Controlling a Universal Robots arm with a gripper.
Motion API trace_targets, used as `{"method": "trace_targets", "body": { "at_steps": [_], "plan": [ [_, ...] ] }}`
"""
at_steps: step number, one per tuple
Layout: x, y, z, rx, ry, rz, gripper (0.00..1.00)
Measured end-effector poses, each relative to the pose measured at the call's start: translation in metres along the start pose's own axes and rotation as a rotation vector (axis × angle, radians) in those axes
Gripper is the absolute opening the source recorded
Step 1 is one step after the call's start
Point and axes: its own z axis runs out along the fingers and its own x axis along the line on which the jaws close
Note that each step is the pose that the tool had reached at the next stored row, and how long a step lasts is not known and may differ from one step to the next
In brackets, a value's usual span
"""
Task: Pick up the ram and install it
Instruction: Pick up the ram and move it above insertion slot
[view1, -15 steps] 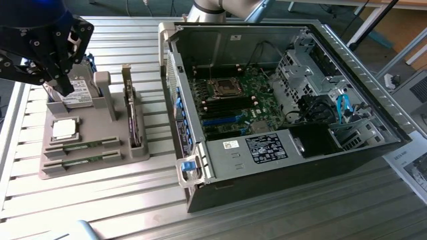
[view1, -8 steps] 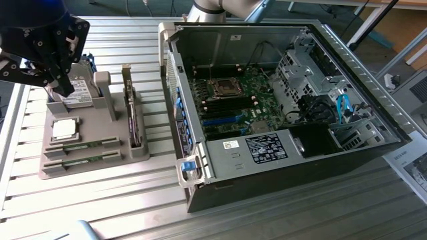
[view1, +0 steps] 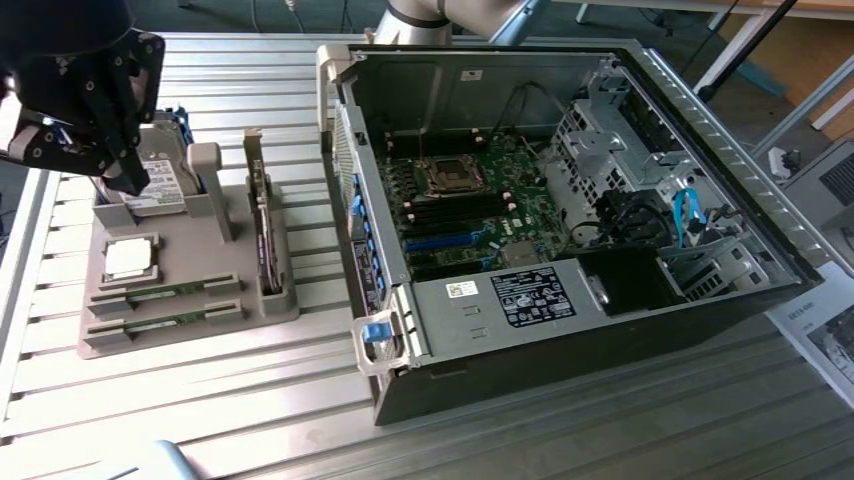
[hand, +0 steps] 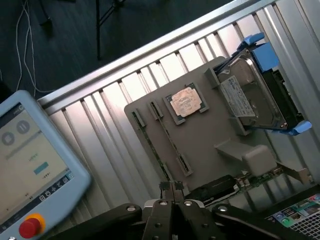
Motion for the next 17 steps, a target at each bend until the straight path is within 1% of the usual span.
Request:
{"method": "trace_targets", "body": {
  "at_steps": [2, 4, 6, 9, 10, 17],
  "plan": [
    [0.0, 0.0, 0.0, 0.0015, 0.0015, -0.049, 0.1],
    [0.0, 0.0, 0.0, 0.0025, 0.0028, -0.077, 0.1],
    [0.0, 0.0, 0.0, 0.0038, 0.0041, -0.116, 0.1],
    [0.0, 0.0, 0.0, 0.0057, 0.0061, -0.18, 0.1],
    [0.0, 0.0, 0.0, 0.0068, 0.0072, -0.211, 0.1],
    [0.0, 0.0, 0.0, 0.0107, 0.0108, -0.346, 0.1]
  ]
}}
